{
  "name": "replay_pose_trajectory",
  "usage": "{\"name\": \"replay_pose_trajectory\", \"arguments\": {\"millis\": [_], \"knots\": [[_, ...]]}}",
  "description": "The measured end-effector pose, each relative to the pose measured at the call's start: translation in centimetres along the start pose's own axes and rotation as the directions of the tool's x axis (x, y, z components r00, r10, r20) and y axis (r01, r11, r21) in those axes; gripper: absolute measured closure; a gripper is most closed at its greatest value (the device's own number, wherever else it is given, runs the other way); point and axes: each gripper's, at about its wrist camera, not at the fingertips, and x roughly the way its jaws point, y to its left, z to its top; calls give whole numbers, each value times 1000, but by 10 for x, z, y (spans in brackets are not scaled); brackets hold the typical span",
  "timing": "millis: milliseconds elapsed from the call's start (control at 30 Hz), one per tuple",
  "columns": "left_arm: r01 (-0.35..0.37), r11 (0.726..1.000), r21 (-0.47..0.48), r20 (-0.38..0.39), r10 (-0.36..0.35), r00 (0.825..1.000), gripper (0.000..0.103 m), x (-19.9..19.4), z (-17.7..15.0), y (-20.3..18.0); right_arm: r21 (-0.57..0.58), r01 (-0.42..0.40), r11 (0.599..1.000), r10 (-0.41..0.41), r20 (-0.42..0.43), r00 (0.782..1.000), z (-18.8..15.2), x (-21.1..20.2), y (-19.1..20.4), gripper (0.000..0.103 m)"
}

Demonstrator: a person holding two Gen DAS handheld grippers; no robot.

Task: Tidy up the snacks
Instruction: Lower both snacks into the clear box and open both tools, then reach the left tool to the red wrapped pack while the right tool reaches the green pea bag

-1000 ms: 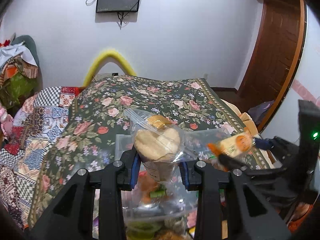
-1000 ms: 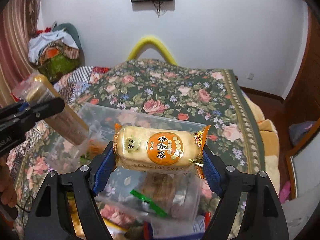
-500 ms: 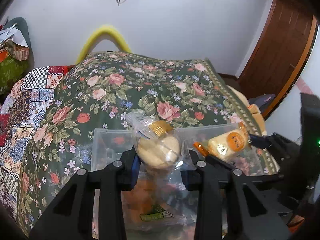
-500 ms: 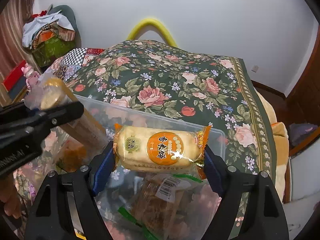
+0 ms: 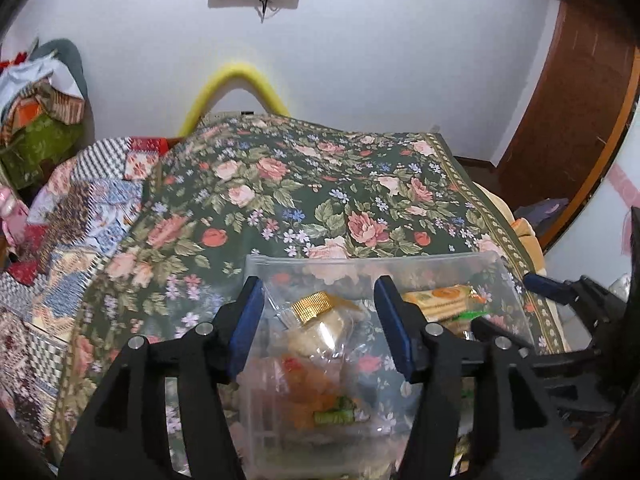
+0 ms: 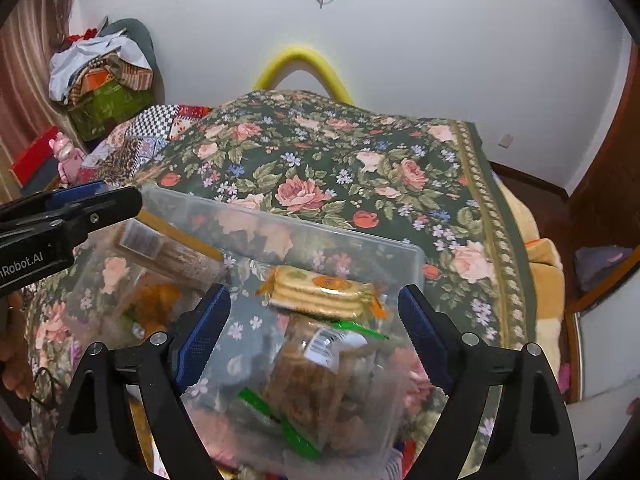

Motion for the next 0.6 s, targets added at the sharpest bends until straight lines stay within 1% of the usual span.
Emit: {"name": "replay_pose_trajectory", "arguments": {"millis": [133,267,433,600], "knots": [[-18,998,57,40,16,999,40,-28,-6,-5,-1,8,1000,-8,46,999,-7,-29,-2,18],[-25,994,106,67,18,998,35,-58,-17,-11,-14,8,1000,-7,83,996,-20,-57,0,15],[-15,993,115,57,8,998,31,-82,-37,-9,-29,-9,1000,12,103,995,-42,-82,6,14],[-16,993,116,19,13,1000,30,-97,-67,-4,-30,-23,999,26,110,994,-63,-99,13,14]]}}
